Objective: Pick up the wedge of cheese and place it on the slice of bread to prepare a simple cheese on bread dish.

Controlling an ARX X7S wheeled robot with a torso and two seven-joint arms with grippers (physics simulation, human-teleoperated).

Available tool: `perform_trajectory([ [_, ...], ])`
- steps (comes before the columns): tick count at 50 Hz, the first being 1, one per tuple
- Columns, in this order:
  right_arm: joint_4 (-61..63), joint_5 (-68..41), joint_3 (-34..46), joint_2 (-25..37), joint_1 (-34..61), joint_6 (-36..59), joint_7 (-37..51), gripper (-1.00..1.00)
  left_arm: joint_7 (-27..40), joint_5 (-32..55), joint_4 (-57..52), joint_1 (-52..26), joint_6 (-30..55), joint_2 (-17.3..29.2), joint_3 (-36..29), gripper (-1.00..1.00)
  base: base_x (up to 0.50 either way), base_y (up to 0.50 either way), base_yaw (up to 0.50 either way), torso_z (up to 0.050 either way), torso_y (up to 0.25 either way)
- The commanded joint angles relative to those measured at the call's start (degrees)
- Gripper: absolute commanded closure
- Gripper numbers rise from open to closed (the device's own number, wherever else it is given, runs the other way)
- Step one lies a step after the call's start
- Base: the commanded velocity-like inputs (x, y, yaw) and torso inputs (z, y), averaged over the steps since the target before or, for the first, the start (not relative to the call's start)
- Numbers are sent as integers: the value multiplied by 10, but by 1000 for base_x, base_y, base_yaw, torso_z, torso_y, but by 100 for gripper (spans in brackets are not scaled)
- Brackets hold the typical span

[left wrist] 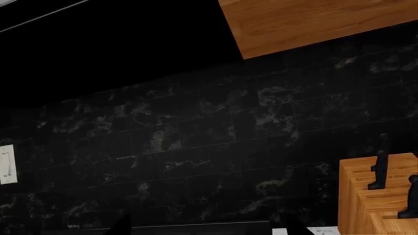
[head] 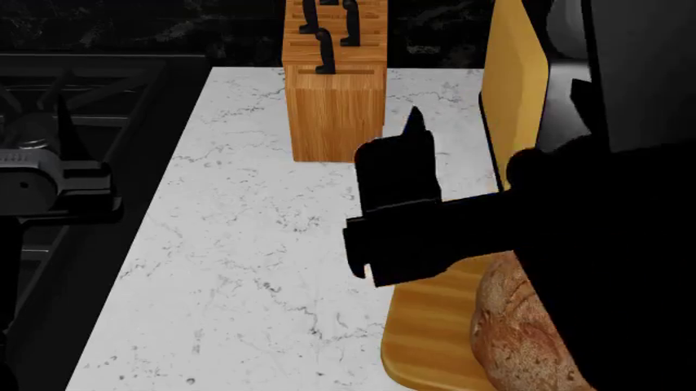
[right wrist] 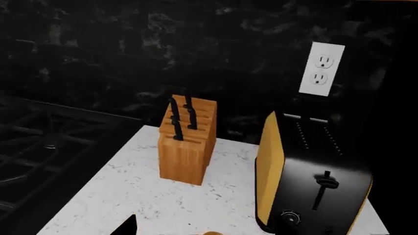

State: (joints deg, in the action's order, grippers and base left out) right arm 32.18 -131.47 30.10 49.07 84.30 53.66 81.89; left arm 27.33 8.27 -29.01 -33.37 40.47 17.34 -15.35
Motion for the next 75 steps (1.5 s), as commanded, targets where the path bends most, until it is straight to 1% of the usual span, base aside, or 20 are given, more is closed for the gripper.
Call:
perform_trajectory([
  [1,-1,101,15,-56,-48,-10,-94,-100,1,2,0,0,-2,1,-1,-100,0,0,0,0,0],
  [11,-12,152,6,-65,-86,-13,-145,-100,2,3,1,0,-3,2,-2,-100,0,0,0,0,0],
  [24,-6,227,-6,-66,-178,-34,-213,-100,5,3,-1,1,-5,4,-3,-100,0,0,0,0,0],
  [48,5,249,-14,-60,-194,-46,-232,-100,-6,16,-2,2,-16,9,-7,-100,0,0,0,0,0],
  [51,8,249,-14,-61,-193,-47,-231,-100,-8,33,0,4,-19,2,11,-100,0,0,0,0,0],
  [52,9,249,-16,-60,-194,-49,-231,-100,-18,50,-5,9,-42,-2,26,-100,0,0,0,0,0],
  [53,11,250,-18,-60,-195,-50,-232,-100,-33,82,-23,5,-12,-2,36,-100,0,0,0,0,0],
  [55,16,253,-20,-58,-199,-53,-230,-100,-23,87,-63,3,25,5,38,-100,0,0,0,0,0],
  [58,49,241,-31,-46,-206,-65,-212,-100,-18,158,-192,-5,119,12,86,-100,0,0,0,0,0],
  [62,86,230,-44,-32,-215,-79,-187,-100,3,254,-307,-43,251,13,163,-100,0,0,0,0,0],
  [63,95,226,-46,-29,-217,-83,-180,-100,61,331,-310,-56,255,45,170,-100,0,0,0,0,0],
  [64,107,227,-44,-23,-213,-77,-169,-100,146,417,-310,-76,236,92,175,-100,0,0,0,0,0],
  [65,117,229,-45,-21,-208,-74,-167,-100,210,502,-310,-91,198,137,160,-100,0,0,0,0,0],
  [66,129,214,-54,-15,-216,-89,-158,-100,287,588,-310,-125,157,201,108,-100,0,0,0,0,0],
  [67,137,212,-56,-13,-215,-91,-154,-100,325,625,-310,-140,115,235,77,-100,0,0,0,0,0],
  [68,144,206,-55,-10,-216,-92,-145,-100,351,646,-310,-161,61,274,40,-100,0,0,0,0,0],
  [69,154,204,-56,-8,-217,-95,-138,-100,385,662,-310,-202,14,321,-19,-100,0,0,0,0,0],
  [71,165,199,-58,-6,-221,-100,-130,-100,416,666,-310,-263,-89,389,-128,-100,0,0,0,0,0],
  [73,185,201,-63,-1,-222,-102,-126,-100,446,677,-310,-371,-177,447,-265,-100,0,0,0,0,0],
  [75,201,205,-76,6,-234,-114,-123,-100,466,667,-310,-514,-259,490,-437,-100,0,0,0,0,0],
])
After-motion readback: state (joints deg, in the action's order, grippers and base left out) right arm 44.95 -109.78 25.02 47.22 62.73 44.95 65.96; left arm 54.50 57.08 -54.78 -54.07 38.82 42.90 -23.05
